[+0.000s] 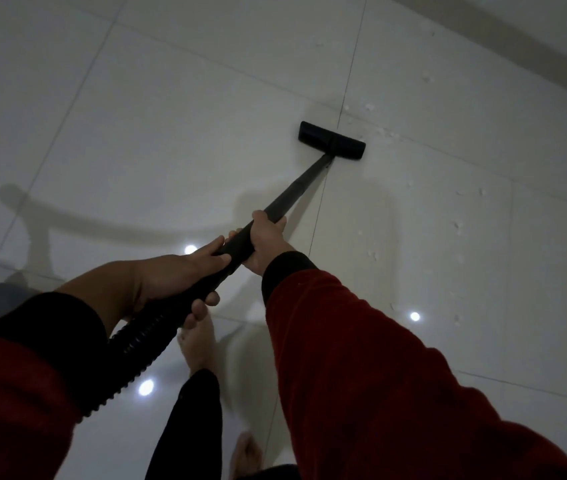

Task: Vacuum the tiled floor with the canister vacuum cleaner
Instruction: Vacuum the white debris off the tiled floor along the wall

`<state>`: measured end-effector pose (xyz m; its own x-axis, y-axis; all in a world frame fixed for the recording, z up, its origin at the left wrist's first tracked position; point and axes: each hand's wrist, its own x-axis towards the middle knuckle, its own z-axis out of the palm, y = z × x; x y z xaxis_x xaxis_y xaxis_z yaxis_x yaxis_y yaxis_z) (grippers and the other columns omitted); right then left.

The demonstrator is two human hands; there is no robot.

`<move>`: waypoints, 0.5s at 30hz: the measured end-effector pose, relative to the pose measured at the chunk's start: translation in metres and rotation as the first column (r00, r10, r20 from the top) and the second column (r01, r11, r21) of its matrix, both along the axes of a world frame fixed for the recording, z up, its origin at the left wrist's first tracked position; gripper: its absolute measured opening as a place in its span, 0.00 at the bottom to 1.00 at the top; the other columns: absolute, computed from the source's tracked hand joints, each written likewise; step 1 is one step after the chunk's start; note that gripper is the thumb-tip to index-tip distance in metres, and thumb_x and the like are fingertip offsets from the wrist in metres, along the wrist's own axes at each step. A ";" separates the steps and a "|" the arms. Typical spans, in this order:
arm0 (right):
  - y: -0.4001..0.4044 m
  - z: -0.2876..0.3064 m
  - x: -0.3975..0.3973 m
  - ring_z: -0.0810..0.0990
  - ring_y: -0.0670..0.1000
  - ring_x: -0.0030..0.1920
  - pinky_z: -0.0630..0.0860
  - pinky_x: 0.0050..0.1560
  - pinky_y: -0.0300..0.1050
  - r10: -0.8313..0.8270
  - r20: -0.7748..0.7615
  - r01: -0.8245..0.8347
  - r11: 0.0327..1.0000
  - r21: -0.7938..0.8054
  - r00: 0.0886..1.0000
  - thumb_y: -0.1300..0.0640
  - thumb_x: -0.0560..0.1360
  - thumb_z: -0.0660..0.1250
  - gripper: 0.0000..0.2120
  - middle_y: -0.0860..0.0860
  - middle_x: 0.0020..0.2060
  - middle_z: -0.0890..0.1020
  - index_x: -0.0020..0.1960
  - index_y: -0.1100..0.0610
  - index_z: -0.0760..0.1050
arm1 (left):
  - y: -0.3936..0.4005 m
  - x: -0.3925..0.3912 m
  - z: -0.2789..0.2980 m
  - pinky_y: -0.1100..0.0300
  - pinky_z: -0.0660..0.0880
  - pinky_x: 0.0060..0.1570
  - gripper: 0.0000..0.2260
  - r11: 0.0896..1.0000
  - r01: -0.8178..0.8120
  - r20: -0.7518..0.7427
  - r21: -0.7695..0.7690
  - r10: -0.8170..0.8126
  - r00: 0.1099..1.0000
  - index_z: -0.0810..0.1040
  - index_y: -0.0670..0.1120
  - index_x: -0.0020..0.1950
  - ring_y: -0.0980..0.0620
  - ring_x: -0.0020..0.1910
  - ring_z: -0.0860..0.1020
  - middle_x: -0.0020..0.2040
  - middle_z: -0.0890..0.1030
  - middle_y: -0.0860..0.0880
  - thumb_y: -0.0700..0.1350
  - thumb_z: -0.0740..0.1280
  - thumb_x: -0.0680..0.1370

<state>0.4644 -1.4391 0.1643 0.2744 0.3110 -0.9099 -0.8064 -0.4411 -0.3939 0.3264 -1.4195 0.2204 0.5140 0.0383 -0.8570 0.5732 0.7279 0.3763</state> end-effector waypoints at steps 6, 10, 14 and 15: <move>0.068 -0.005 0.023 0.73 0.51 0.32 0.75 0.33 0.45 -0.094 0.015 0.094 0.996 0.011 0.995 0.56 0.81 0.58 0.31 0.56 0.37 0.72 0.76 0.39 0.46 | 0.073 0.027 -0.001 0.63 0.69 0.22 0.24 0.999 0.029 -0.006 0.031 -0.029 1.000 0.52 0.71 0.73 0.55 0.21 0.68 0.31 0.71 0.46 0.54 0.57 0.81; 0.101 -0.008 0.038 0.74 0.51 0.33 0.76 0.35 0.45 -0.094 0.033 0.095 0.995 -0.012 0.995 0.56 0.81 0.58 0.31 0.56 0.39 0.72 0.76 0.39 0.46 | 0.107 0.041 -0.007 0.64 0.69 0.22 0.23 0.999 0.022 -0.006 0.024 -0.022 1.000 0.54 0.71 0.72 0.55 0.21 0.68 0.30 0.71 0.47 0.55 0.57 0.81; 0.133 -0.015 0.060 0.75 0.52 0.35 0.77 0.33 0.45 -0.058 0.052 0.061 0.997 -0.053 0.997 0.55 0.81 0.58 0.33 0.57 0.45 0.73 0.77 0.37 0.43 | 0.134 0.061 -0.018 0.63 0.69 0.22 0.22 1.000 -0.012 -0.002 -0.002 0.012 1.000 0.56 0.72 0.71 0.55 0.21 0.68 0.29 0.72 0.48 0.55 0.58 0.80; 0.142 -0.016 0.067 0.75 0.51 0.35 0.76 0.33 0.44 -0.046 0.052 0.049 0.997 -0.057 0.998 0.55 0.81 0.58 0.33 0.57 0.44 0.74 0.77 0.37 0.42 | 0.142 0.067 -0.022 0.63 0.69 0.22 0.22 1.000 -0.018 -0.002 -0.002 0.018 1.000 0.56 0.72 0.71 0.55 0.21 0.68 0.29 0.72 0.48 0.55 0.58 0.80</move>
